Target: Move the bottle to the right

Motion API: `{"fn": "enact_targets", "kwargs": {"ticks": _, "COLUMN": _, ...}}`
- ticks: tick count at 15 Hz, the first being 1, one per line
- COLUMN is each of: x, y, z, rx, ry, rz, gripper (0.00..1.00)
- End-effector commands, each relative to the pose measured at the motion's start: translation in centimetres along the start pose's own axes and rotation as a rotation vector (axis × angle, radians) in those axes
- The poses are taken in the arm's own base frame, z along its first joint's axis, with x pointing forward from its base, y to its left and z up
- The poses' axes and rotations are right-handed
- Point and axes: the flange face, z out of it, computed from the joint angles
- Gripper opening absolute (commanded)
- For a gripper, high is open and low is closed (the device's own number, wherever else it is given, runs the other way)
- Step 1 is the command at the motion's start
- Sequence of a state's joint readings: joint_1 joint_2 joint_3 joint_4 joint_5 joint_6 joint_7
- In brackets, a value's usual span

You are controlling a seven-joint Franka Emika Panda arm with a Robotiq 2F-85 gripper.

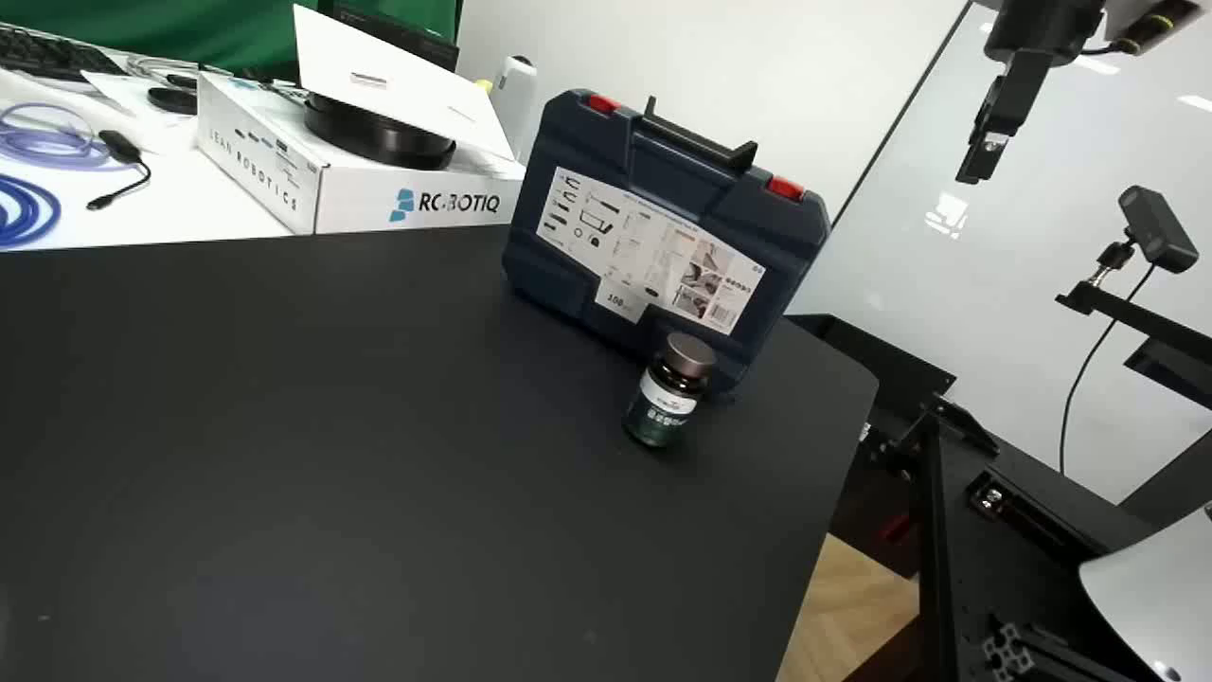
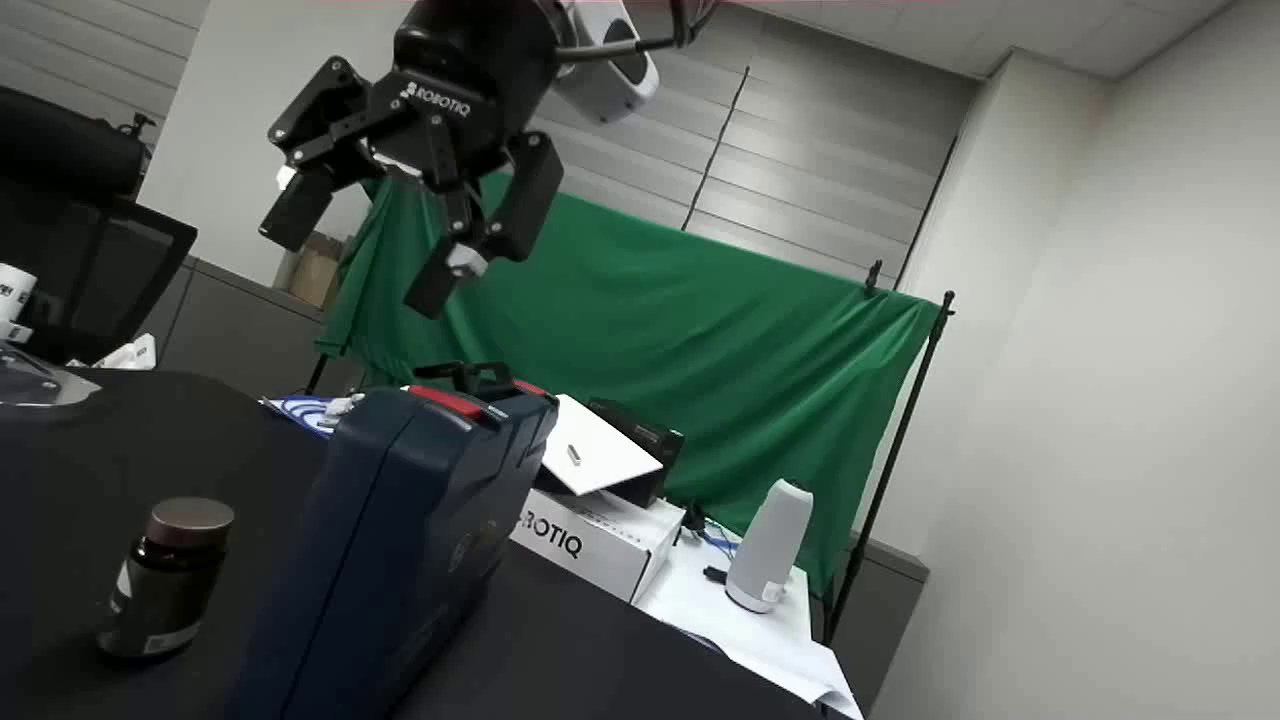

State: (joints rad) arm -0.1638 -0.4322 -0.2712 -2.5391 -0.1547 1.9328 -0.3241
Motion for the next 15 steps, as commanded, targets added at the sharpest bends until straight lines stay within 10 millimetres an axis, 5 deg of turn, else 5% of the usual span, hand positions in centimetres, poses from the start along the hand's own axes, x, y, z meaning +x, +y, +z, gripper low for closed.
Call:
{"fn": "enact_targets", "kwargs": {"ticks": 1, "x": 0.0, "y": 0.0, "z": -0.1, "rx": 0.0, "ry": -0.001, "rz": 0.0, "gripper": 1.0}}
{"fn": "enact_targets", "kwargs": {"ticks": 15, "x": 1.1, "y": -0.4, "z": -0.6, "rx": -0.003, "ry": 0.027, "rz": -0.015, "gripper": 1.0}}
